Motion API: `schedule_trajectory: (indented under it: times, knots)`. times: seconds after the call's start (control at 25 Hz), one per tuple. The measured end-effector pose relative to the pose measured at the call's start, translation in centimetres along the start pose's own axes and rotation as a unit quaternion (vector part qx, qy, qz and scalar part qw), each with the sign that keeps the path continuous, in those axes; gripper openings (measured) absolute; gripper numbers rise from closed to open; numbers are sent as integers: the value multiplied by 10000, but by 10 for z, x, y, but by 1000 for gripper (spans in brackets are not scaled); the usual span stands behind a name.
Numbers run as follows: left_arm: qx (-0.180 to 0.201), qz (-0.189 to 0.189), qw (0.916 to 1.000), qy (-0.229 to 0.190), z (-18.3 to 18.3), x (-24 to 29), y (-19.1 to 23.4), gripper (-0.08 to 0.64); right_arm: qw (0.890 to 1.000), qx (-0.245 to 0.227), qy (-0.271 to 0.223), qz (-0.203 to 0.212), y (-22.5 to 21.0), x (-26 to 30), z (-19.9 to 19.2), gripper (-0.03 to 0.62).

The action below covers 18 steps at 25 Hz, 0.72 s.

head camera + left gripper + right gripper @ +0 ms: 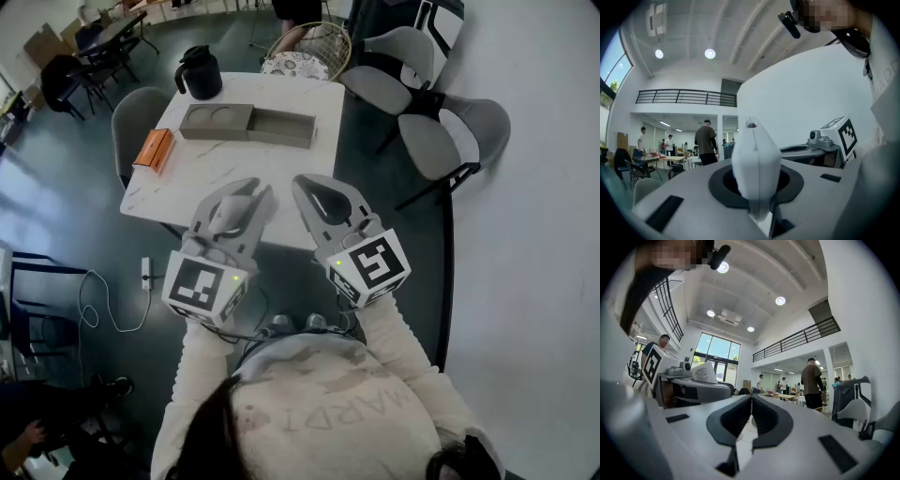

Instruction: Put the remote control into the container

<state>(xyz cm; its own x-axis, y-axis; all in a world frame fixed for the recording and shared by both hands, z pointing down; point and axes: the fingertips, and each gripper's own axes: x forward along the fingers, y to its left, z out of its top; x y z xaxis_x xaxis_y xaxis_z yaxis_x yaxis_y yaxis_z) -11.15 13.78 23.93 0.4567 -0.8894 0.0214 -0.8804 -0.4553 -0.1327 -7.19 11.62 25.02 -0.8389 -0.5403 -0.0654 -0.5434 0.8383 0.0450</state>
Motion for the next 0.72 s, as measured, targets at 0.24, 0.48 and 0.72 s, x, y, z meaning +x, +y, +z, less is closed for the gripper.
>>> schedule_trajectory:
  times: [0.24, 0.48, 0.72]
  knots:
    - [12, -38, 10000, 2, -3, 1, 4, 69, 10000, -31, 22, 2, 1, 5, -3, 20]
    - [-5, -58, 10000, -16, -5, 1, 6, 69, 10000, -46, 42, -16, 2, 7, -4, 20]
    - [-15, -82, 10000, -5, -9, -2, 15, 69, 9999, 85, -18, -127, 4, 12, -4, 20]
